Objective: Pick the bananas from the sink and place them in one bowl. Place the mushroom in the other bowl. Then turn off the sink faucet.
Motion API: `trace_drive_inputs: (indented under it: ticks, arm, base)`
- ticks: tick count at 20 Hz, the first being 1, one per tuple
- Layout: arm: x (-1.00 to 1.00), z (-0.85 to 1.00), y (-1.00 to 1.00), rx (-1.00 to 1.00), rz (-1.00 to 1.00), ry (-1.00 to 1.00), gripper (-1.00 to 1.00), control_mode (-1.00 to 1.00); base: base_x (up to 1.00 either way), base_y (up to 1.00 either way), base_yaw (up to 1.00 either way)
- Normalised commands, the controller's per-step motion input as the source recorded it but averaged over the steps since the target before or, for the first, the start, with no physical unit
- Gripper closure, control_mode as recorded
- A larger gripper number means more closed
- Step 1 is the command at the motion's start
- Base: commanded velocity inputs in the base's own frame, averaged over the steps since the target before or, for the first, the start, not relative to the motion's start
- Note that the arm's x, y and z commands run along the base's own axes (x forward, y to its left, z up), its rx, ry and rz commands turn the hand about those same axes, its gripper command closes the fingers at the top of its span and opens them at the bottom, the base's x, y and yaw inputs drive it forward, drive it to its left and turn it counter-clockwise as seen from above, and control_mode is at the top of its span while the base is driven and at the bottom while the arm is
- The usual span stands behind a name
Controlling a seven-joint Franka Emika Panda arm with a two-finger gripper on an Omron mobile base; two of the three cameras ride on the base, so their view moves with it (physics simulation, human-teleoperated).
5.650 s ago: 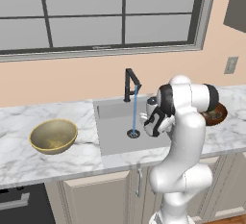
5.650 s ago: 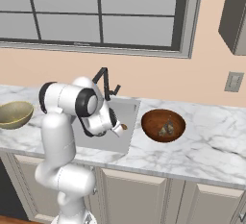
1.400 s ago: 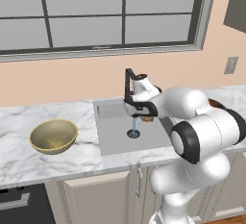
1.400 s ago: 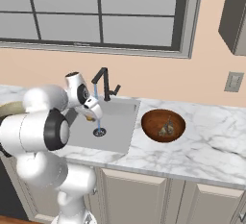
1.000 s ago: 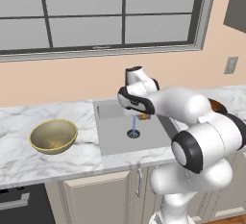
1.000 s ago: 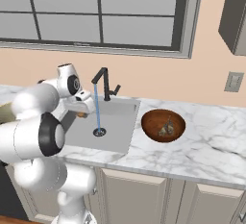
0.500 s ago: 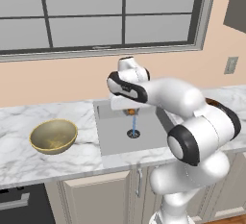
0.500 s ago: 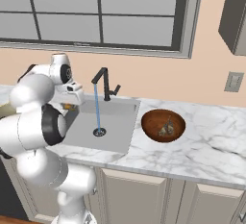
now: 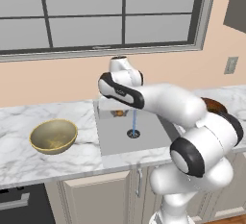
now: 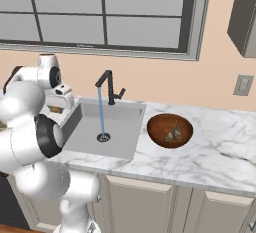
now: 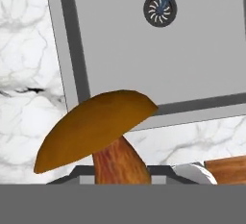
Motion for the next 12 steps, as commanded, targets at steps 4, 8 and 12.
trace_drive_inputs:
  ticks: [4, 8, 12]
  arm:
    - [-0.26, 0.0, 0.45, 0.13, 0.04, -0.11, 1.0, -1.0]
    - [-0.07, 0.01, 0.49, 0.16, 0.04, 0.0, 1.0, -1.0]
    - [-0.07, 0.06, 0.54, 0.14, 0.03, 0.0, 1.0, -1.0]
  base:
    - [0.0, 0.0, 0.0]
    - [0.0, 0.0, 0.0]
    - [0.0, 0.0, 0.0]
